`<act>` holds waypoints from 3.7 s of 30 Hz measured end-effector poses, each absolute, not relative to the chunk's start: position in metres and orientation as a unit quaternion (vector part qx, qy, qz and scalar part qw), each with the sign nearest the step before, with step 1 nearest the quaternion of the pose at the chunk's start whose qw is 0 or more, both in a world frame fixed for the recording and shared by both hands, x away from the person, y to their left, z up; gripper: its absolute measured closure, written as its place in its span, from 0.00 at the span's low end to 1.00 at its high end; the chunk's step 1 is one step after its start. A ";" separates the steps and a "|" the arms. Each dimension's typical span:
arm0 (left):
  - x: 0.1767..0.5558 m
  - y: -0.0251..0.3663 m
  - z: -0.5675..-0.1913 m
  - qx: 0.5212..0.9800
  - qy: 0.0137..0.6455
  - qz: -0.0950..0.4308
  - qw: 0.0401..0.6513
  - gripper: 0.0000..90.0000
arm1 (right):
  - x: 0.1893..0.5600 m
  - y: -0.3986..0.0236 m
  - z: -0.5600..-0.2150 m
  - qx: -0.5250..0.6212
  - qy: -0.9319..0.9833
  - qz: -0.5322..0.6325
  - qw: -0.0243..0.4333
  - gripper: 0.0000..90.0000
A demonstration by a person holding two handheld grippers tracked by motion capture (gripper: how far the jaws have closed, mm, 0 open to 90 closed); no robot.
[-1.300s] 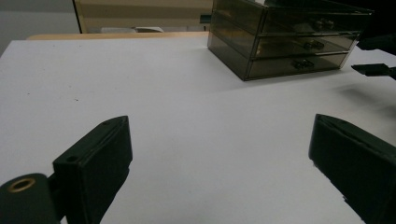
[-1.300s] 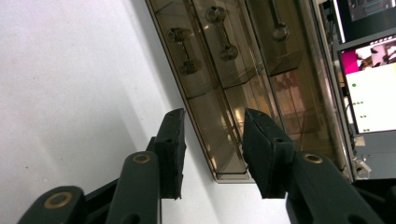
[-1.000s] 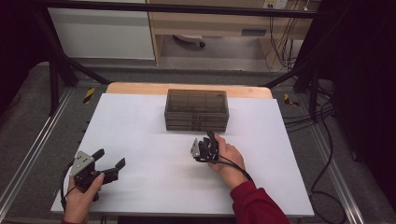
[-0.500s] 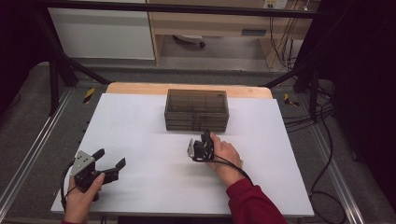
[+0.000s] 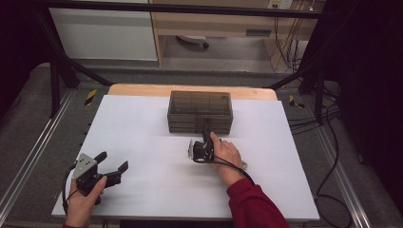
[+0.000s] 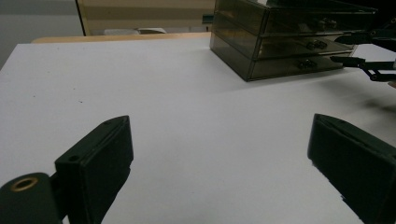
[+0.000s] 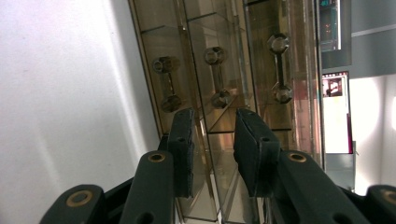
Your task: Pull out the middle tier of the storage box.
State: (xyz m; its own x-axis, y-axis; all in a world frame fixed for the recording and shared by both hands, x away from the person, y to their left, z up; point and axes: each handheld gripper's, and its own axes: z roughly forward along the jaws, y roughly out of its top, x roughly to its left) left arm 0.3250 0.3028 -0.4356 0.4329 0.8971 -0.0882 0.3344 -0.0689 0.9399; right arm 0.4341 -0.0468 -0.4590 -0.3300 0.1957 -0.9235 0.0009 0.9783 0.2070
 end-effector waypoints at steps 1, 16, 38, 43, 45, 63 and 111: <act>0.325 0.303 -0.436 0.677 0.455 0.277 0.509 0.08 | 0.434 -0.047 -0.459 0.060 0.811 0.084 0.576 0.77; 0.325 0.302 -0.436 0.680 0.452 0.276 0.507 0.09 | 0.443 -0.040 -0.462 0.039 0.809 0.065 0.583 0.78; 0.325 0.302 -0.436 0.682 0.450 0.277 0.505 0.09 | 0.451 -0.033 -0.463 0.022 0.809 0.055 0.585 0.80; 0.325 0.302 -0.436 0.683 0.450 0.277 0.505 0.09 | 0.451 -0.031 -0.463 0.015 0.807 0.053 0.587 0.82; 0.325 0.302 -0.436 0.683 0.450 0.277 0.505 0.09 | 0.451 -0.030 -0.464 0.013 0.805 0.048 0.592 0.84; 0.326 0.302 -0.437 0.684 0.452 0.276 0.502 0.09 | 0.447 -0.028 -0.467 -0.008 0.794 0.021 0.607 0.90; 0.326 0.301 -0.437 0.686 0.455 0.280 0.494 0.10 | 0.413 -0.088 -0.410 0.162 0.867 0.235 0.408 0.59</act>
